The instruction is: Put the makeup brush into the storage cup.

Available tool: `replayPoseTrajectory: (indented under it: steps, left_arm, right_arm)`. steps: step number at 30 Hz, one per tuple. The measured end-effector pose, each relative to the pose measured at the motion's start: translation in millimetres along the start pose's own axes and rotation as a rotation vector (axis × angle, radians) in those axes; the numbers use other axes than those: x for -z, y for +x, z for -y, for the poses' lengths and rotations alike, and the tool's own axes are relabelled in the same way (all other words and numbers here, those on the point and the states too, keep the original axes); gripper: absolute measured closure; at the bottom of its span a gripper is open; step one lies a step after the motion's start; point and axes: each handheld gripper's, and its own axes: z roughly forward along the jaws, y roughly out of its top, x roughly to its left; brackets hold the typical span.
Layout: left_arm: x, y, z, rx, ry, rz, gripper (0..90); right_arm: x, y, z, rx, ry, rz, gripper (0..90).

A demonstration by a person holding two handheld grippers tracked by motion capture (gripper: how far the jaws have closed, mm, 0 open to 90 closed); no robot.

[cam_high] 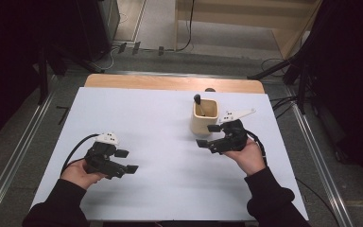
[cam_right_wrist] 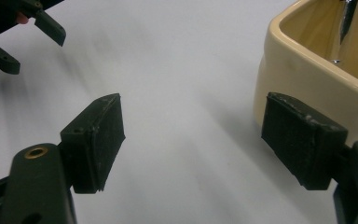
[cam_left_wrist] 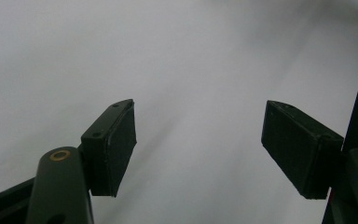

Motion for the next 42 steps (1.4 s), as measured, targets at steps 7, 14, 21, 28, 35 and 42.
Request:
replayPoseTrajectory:
  steps: [7,14,21,28,35,42]
  left_arm:
    - [-0.2,0.1,-0.4,-0.002,0.001,0.001,26.9]
    - [0.1,0.3,0.6,0.0,0.0,0.003,26.9]
    - [1.1,0.4,1.4,-0.005,0.003,0.008,26.8]
    - [0.1,0.3,1.6,-0.001,0.006,0.007,26.8]
    - [-0.4,1.1,2.4,-0.001,0.008,0.02,26.7]
    - [-0.5,2.4,3.2,-0.002,0.011,0.017,26.6]
  right_arm:
    - [-4.5,3.9,5.7,0.024,0.018,-0.021,20.5]
    - [-8.1,8.5,9.4,0.027,0.023,-0.032,20.5]
    - [-12.4,11.8,15.9,0.03,0.043,-0.074,18.6]
    - [-11.0,11.9,24.7,0.017,0.056,-0.092,17.7]
    - [-9.1,13.8,33.4,0.009,0.06,-0.102,17.7]
    - [-6.1,13.7,39.4,0.016,0.065,-0.107,17.7]
